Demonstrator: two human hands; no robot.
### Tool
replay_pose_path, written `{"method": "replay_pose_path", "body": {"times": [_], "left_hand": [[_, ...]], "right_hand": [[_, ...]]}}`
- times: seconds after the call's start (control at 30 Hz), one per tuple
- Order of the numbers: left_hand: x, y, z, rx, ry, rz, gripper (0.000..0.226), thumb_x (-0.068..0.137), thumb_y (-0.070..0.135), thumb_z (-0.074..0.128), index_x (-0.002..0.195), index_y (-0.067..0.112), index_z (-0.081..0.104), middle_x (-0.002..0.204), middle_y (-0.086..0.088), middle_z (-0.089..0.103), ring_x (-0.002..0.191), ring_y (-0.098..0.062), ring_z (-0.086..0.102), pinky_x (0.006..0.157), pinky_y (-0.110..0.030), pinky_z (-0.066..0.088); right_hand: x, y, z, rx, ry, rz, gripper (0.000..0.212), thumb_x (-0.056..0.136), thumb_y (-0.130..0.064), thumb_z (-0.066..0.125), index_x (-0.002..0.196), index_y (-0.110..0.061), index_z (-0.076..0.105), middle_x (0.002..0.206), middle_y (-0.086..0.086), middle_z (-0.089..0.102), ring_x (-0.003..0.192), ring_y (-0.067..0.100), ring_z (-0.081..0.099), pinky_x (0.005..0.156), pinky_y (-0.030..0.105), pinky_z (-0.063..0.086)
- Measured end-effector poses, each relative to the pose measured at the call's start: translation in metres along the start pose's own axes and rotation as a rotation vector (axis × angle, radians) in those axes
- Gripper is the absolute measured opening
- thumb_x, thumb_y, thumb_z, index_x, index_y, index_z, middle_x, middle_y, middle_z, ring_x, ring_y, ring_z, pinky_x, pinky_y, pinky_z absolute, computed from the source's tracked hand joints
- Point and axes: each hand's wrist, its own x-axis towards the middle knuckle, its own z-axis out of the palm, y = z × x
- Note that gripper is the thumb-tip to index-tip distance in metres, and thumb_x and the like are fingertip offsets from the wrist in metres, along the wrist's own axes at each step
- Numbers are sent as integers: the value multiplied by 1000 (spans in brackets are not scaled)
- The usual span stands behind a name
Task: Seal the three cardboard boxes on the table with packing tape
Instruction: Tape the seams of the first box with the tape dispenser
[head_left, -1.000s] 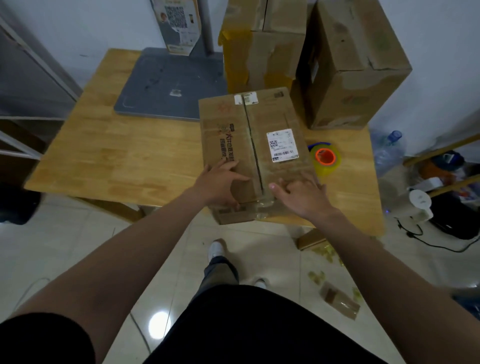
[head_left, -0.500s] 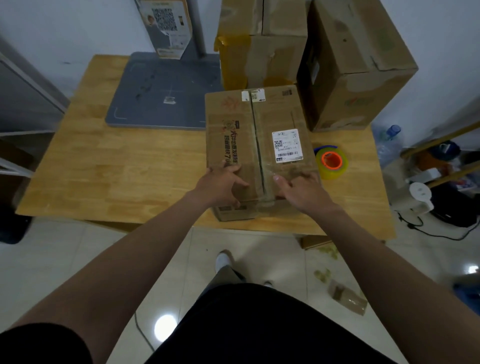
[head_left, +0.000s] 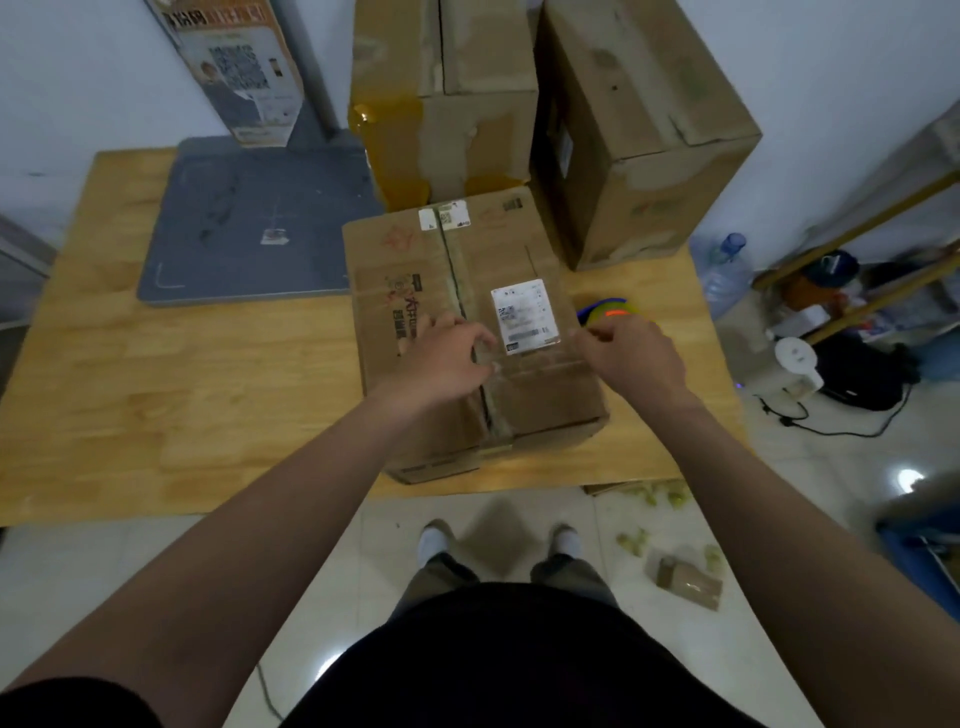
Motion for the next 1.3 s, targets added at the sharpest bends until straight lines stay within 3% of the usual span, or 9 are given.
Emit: {"method": "replay_pose_path", "body": {"times": [0.23, 0.37, 0.53, 0.73, 0.87, 1.0, 1.13, 1.2, 1.3], "left_hand": [[44, 62, 33, -84, 203, -179, 37, 97, 36, 58, 134, 39, 56, 149, 2, 40, 146, -32, 22, 117, -63, 23], [70, 89, 53, -77, 262, -346, 37, 97, 38, 53, 134, 44, 53, 148, -3, 36, 140, -36, 28, 111, -65, 28], [86, 93, 67, -54, 384, -410, 32, 96, 40, 57, 127, 44, 57, 137, -1, 41, 131, -36, 39, 108, -68, 31], [97, 100, 67, -67, 417, -477, 24, 97, 39, 57, 121, 40, 58, 136, -3, 40, 130, -37, 36, 108, -67, 29], [95, 103, 70, -55, 444, -482, 25, 96, 41, 58, 121, 38, 58, 135, -3, 41, 129, -36, 36, 109, -66, 28], [90, 101, 69, -117, 431, -463, 28, 96, 40, 56, 124, 39, 59, 139, -4, 40, 135, -37, 33, 113, -67, 22], [75, 106, 68, -149, 416, -433, 38, 97, 35, 58, 135, 38, 55, 144, -7, 40, 139, -35, 33, 118, -63, 18], [65, 113, 67, -181, 444, -383, 41, 98, 30, 59, 138, 29, 53, 144, -10, 44, 137, -34, 36, 117, -53, 25], [49, 129, 55, -470, 482, -350, 19, 99, 24, 59, 116, 19, 67, 113, -1, 66, 101, -15, 61, 86, -29, 47]], "right_hand": [[100, 82, 1, 29, -160, 44, 55, 90, -35, 64, 143, -30, 50, 131, 13, 56, 114, 39, 58, 89, 41, 48], [144, 117, 23, -71, -325, 65, 69, 92, -36, 63, 152, -33, 31, 141, 16, 33, 118, 52, 50, 100, 53, 47], [182, 142, 44, -93, -402, 100, 74, 94, -23, 59, 156, -39, 21, 151, 13, 20, 129, 53, 36, 101, 55, 44], [198, 159, 66, 66, -339, 172, 60, 95, -11, 52, 142, -43, 34, 136, 13, 35, 105, 52, 54, 76, 58, 58], [200, 165, 62, 134, -306, 283, 56, 95, -6, 59, 136, -38, 39, 137, 14, 35, 98, 51, 56, 44, 41, 56], [183, 170, 46, 314, -310, 370, 67, 96, -20, 65, 142, -54, 29, 141, 10, 31, 102, 48, 53, 45, 45, 59], [164, 164, 17, 483, -222, 346, 52, 95, -17, 62, 130, -52, 45, 139, 7, 36, 101, 45, 57, 45, 46, 58], [152, 153, -1, 566, -188, 290, 49, 92, -17, 61, 125, -51, 48, 137, 7, 43, 101, 46, 59, 44, 44, 58], [129, 131, -29, 686, -155, 215, 50, 90, -20, 62, 126, -52, 49, 136, 7, 49, 103, 43, 61, 48, 51, 59]]}}
